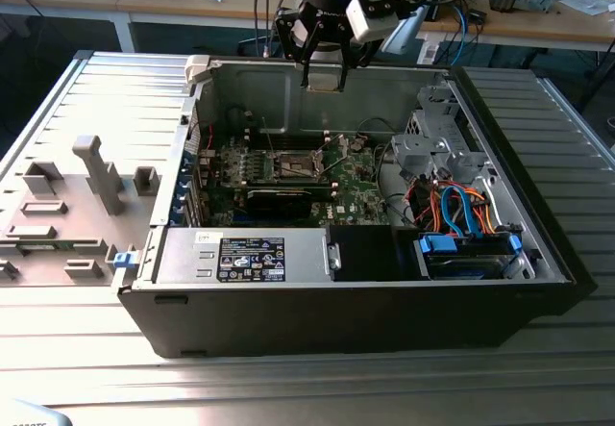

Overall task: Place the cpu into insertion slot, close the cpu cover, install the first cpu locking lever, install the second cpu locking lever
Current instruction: 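Place the cpu into insertion slot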

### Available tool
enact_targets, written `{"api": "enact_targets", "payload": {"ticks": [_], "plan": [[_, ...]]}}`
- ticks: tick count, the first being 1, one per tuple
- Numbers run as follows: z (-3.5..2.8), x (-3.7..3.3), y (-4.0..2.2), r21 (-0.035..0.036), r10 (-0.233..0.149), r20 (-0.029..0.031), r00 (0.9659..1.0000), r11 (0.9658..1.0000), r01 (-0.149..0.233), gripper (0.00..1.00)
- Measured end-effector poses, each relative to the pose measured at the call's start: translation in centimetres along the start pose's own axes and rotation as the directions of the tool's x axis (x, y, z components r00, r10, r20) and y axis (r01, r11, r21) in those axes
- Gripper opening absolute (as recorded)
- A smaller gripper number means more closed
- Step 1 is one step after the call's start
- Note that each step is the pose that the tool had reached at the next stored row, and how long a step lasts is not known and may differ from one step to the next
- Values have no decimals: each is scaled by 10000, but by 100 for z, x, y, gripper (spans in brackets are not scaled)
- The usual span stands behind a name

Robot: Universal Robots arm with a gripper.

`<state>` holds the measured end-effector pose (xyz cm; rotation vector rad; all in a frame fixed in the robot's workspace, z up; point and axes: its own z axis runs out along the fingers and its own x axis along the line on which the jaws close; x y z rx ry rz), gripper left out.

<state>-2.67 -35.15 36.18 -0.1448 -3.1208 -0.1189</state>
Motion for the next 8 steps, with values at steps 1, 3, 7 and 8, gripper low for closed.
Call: {"api": "enact_targets", "payload": {"ticks": [1,3,7,8], "plan": [[0,0,0,0,8,1,10000,10000,-8,55],[1,0,0,1,26,2,10000,10000,-26,55],[2,0,0,1,67,5,10000,10000,-67,55],[3,0,0,3,81,6,10000,10000,-81,55]]}}
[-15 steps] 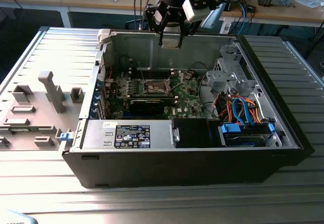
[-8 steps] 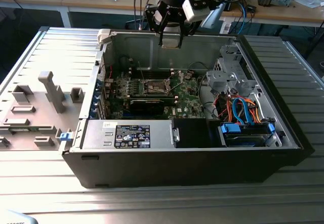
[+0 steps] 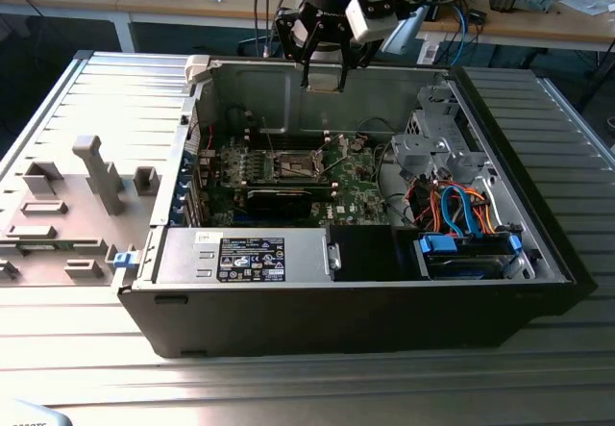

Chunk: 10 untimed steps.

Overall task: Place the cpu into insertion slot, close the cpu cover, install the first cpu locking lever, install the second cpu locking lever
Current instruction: 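Place the cpu into insertion slot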

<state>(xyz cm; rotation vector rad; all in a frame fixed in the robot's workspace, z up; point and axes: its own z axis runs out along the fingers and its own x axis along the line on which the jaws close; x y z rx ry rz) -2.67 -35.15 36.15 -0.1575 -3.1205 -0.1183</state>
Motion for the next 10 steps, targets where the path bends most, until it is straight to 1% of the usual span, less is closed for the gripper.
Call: {"api": "enact_targets", "payload": {"ticks": [10], "plan": [[3,0,0,28,54,8,10000,10000,-54,55]]}}
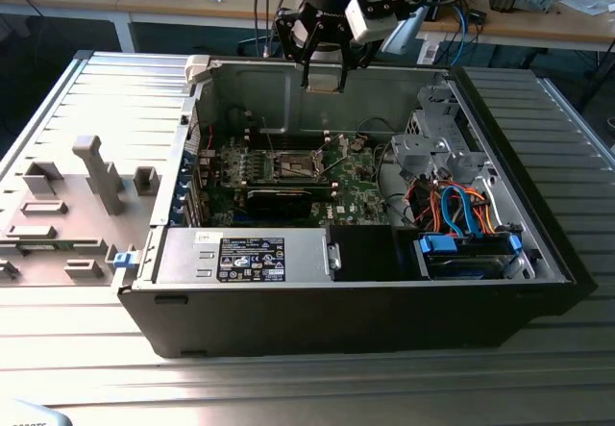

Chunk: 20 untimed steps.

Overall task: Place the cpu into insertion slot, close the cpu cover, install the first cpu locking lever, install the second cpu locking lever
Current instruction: 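Place the cpu into insertion slot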

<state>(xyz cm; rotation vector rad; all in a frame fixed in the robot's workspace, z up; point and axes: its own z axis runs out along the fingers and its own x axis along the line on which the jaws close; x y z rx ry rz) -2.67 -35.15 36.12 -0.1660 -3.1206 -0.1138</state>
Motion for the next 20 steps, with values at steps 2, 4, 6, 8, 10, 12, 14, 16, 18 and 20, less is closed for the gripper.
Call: {"api": "enact_targets", "payload": {"ticks": [2,4,6,8,10,12,14,16,18,20], "plan": [[1,0,0,11,15,3,10000,10000,-15,55],[2,0,0,16,23,3,10000,10000,-24,55],[2,0,0,22,39,5,10000,10000,-39,55],[3,0,0,24,48,5,10000,10000,-48,55],[4,0,0,28,62,7,10000,10000,-62,55],[4,0,0,32,72,9,10000,10000,-72,55],[5,0,0,36,86,10,10000,10000,-86,55],[5,0,0,38,98,11,10000,9999,-98,55],[6,0,0,40,113,12,9999,9999,-113,55],[6,0,0,45,124,15,9999,9999,-124,55]]}}
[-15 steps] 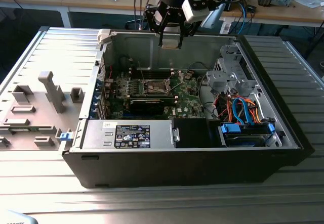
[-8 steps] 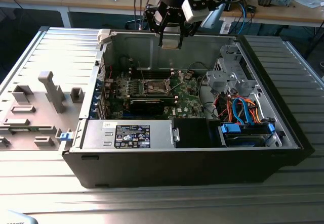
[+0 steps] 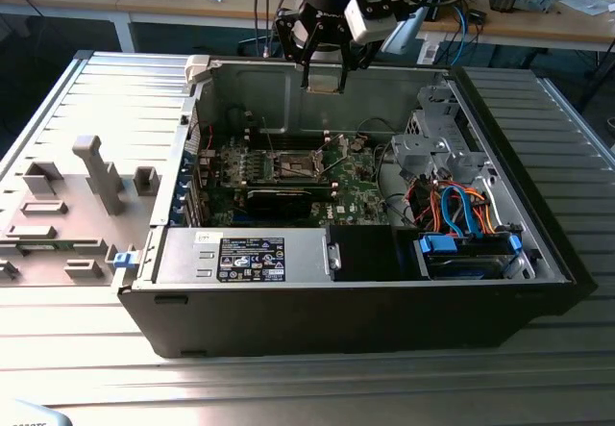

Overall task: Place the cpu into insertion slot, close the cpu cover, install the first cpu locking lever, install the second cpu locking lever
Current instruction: 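Place the cpu into insertion slot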

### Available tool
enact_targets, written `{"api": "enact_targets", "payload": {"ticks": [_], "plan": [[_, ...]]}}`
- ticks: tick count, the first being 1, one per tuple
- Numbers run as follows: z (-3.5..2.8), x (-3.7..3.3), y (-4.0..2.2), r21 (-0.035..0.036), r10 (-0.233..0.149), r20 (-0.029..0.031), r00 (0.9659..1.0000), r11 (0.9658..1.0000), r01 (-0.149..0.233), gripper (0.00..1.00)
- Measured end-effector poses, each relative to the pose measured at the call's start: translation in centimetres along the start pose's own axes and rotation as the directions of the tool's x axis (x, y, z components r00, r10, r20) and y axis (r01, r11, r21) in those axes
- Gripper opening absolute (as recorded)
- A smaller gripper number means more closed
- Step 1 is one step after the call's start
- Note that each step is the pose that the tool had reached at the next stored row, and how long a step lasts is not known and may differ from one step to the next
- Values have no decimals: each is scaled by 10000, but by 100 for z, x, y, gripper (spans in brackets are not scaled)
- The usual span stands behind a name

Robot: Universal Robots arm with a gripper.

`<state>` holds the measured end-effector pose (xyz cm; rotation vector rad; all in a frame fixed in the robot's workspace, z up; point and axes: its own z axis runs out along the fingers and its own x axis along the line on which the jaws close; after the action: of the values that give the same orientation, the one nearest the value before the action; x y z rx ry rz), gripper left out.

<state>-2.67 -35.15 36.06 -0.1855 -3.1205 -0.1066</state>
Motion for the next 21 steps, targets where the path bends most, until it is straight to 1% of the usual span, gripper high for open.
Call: {"api": "enact_targets", "payload": {"ticks": [7,8,9,14,16,21], "plan": [[0,0,0,22,32,4,10000,10000,-32,55],[2,0,0,46,51,9,10000,10000,-52,55],[4,0,0,49,51,9,10000,10000,-51,55],[4,0,0,48,66,10,10000,10000,-66,55],[11,0,-1,43,321,27,9995,9995,-321,55],[12,0,-1,43,341,28,9994,9994,-341,55]]}}
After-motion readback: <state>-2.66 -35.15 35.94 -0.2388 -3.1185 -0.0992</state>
